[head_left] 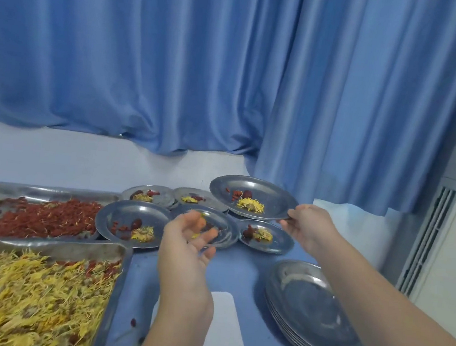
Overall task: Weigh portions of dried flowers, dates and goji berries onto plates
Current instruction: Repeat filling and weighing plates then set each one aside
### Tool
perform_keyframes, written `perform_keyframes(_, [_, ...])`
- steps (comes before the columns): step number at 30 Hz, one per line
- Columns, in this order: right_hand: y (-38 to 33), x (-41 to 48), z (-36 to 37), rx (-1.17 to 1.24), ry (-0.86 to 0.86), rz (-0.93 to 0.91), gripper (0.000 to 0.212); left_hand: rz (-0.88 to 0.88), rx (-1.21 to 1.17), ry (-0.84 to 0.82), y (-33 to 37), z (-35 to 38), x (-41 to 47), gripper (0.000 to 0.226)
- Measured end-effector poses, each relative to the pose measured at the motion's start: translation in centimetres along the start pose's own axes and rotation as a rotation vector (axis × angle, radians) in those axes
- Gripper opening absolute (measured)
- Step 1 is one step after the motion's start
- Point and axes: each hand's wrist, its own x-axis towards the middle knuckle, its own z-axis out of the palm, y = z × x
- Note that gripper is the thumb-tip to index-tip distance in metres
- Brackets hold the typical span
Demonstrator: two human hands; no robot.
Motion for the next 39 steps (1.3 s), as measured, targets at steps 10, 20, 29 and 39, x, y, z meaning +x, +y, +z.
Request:
perform_keyframes(10, [5.7, 10.0, -1.8, -0.250, 0.148, 0.128, 0.017, -0.126, -0.041, 0.057, -0.6, -1.4, 2.3, 0.029])
perform_keyframes(20, [8.6, 14.2, -1.5, -0.329, 0.193, 0.241, 0.021, -0.265, -0.169, 0.073, -0.8, -0.8, 1.9, 0.031])
perform_keyframes(29, [9.4, 15.6, -2.7, -0.507, 0.152, 0.356, 0.016, -0.241, -0.174, 0.054, -0.8, -0.4, 1.3, 0.026])
perform_keyframes(39, [7.8, 13.6, -3.1, -0.995, -0.030, 0.365, 0.010, -0.264, -0.172, 0.048, -1.1, -0.4, 0.9, 0.024])
